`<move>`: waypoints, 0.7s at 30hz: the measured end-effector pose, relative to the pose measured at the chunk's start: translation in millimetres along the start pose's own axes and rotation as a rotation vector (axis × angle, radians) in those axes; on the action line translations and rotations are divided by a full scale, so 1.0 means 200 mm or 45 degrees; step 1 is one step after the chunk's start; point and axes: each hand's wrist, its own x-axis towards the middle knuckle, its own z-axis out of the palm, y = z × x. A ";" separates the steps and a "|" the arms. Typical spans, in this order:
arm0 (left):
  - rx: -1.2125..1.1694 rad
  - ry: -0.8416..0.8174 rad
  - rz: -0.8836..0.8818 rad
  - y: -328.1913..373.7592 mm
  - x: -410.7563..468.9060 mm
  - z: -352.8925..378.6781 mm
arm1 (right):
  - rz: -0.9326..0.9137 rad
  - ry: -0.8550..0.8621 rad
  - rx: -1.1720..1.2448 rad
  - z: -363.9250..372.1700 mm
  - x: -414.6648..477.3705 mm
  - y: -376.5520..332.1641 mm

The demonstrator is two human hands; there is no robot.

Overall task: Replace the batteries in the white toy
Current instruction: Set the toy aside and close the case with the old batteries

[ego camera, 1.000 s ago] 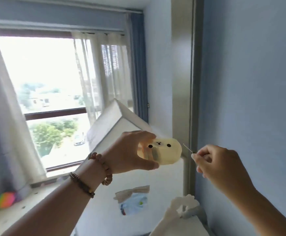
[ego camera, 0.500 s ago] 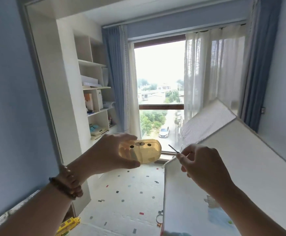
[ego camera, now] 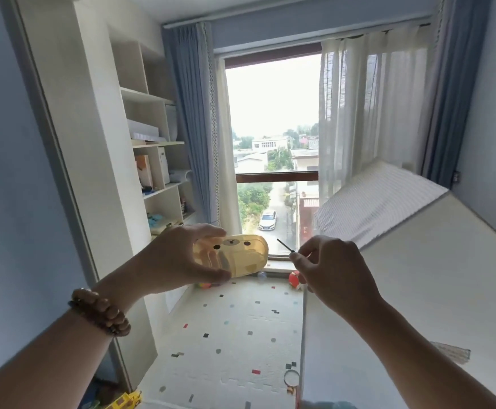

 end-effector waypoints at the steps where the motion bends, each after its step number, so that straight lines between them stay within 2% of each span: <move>1: -0.012 -0.007 0.000 -0.06 0.03 -0.01 | 0.010 -0.011 -0.005 0.05 0.03 -0.01; 9: -0.063 -0.003 0.013 -0.53 0.37 0.03 | 0.006 -0.016 -0.051 0.46 0.44 0.01; 21: -0.087 0.057 -0.094 -1.18 1.17 0.14 | 0.039 -0.093 0.032 1.07 1.38 0.29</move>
